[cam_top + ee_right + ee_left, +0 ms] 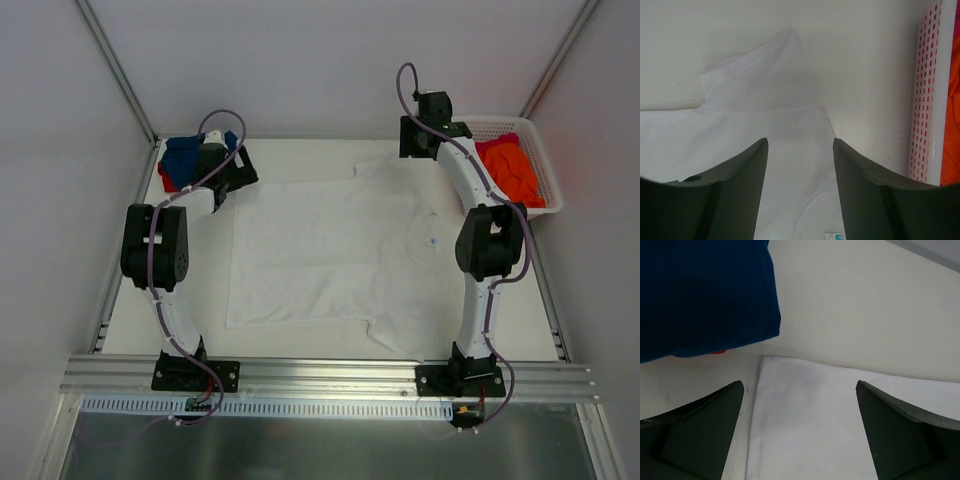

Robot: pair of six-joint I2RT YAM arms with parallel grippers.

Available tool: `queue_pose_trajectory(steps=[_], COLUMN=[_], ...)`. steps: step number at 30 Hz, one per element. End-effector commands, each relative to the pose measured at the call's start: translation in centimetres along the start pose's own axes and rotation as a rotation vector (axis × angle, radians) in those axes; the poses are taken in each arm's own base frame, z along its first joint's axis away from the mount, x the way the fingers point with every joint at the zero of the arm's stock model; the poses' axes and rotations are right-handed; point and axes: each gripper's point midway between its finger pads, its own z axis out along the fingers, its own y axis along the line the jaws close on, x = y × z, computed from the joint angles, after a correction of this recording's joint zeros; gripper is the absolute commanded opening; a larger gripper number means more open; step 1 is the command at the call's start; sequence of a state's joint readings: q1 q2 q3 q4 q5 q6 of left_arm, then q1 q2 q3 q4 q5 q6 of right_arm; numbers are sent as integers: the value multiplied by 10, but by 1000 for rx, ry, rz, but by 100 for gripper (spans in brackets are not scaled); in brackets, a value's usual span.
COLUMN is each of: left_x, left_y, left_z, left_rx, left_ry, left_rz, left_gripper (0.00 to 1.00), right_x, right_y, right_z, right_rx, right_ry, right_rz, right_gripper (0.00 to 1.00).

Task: Fold and stack the t-shirts
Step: Flatten the tshirt out

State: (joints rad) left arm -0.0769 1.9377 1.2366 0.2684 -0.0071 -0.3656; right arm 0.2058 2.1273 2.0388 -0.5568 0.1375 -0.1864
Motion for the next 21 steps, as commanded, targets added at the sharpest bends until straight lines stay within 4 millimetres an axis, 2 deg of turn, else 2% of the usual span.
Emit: queue_pose_trajectory(steps=[1, 7, 8, 9, 15, 21], left_x=[-25, -29, -37, -33, -39, -32], left_y=[-17, -13, -15, -13, -10, -8], left_z=[-2, 4, 5, 7, 19, 26], left_rx=[62, 52, 54, 47, 53, 37], left_ry=[-61, -45, -54, -34, -30, 23], left_rz=[16, 4, -1, -5, -31, -75], left_gripper=[97, 96, 94, 93, 87, 87], right_x=[-11, -15, -12, -11, -5, -5], right_y=[-3, -4, -1, -1, -5, -11], right_z=[-5, 6, 11, 15, 23, 26], right_rx=[-15, -20, -38, -43, -61, -67], right_ry=[-23, -25, -15, -11, 9, 12], right_rz=[35, 39, 43, 49, 80, 102], right_gripper=[58, 59, 59, 59, 59, 59])
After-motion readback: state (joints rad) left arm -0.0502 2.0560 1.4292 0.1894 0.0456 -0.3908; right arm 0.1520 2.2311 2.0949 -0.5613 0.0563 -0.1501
